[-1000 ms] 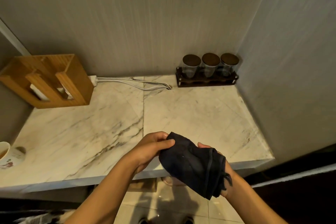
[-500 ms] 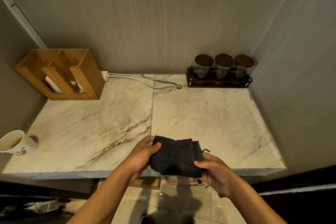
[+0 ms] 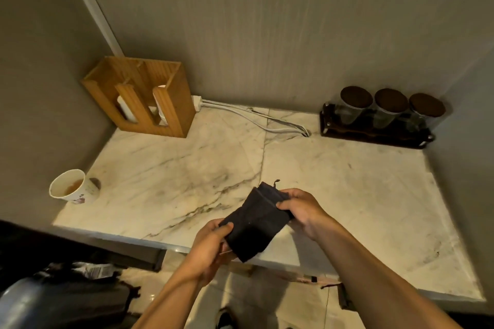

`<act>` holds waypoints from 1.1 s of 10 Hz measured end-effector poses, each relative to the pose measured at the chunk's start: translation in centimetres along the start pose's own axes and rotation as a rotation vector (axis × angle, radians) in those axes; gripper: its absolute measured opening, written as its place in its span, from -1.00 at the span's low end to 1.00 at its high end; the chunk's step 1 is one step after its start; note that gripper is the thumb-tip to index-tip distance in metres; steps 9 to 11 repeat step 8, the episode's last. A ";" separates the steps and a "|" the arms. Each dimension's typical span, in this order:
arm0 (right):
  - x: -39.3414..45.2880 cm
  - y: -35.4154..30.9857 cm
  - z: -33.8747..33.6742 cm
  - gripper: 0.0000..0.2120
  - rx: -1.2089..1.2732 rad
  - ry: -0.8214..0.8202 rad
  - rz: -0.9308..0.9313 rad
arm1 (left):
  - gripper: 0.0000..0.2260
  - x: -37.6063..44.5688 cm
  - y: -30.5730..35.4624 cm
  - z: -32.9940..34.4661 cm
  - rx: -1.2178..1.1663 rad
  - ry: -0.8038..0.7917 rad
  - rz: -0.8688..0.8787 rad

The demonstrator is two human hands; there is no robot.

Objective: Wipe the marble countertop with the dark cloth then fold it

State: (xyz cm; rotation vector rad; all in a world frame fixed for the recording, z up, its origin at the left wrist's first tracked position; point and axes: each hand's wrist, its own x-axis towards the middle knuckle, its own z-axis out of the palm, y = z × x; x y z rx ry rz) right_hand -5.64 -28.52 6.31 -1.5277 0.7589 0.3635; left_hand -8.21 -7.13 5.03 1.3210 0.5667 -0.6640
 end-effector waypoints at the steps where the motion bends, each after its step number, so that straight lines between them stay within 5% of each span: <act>1: 2.9 -1.7 3.3 -0.64 -0.148 -0.009 -0.081 | -0.93 0.2 0.8 -0.8 0.021 0.041 0.021; 3: 6.9 -3.1 7.5 -0.71 -0.430 0.084 -0.237 | -0.92 3.3 1.3 -2.4 0.149 0.210 -0.058; 5: 8.0 -2.0 9.1 -0.80 -0.745 0.188 -0.369 | -0.95 4.5 0.9 -2.9 0.670 0.276 -0.004; 6: 8.2 -1.5 9.0 -0.80 -0.809 0.179 -0.371 | -0.94 4.7 1.0 -2.8 0.734 0.271 -0.002; 11: 6.9 -2.2 7.3 -0.72 -0.655 0.217 -0.401 | -0.90 3.8 2.3 -3.3 0.924 0.373 0.066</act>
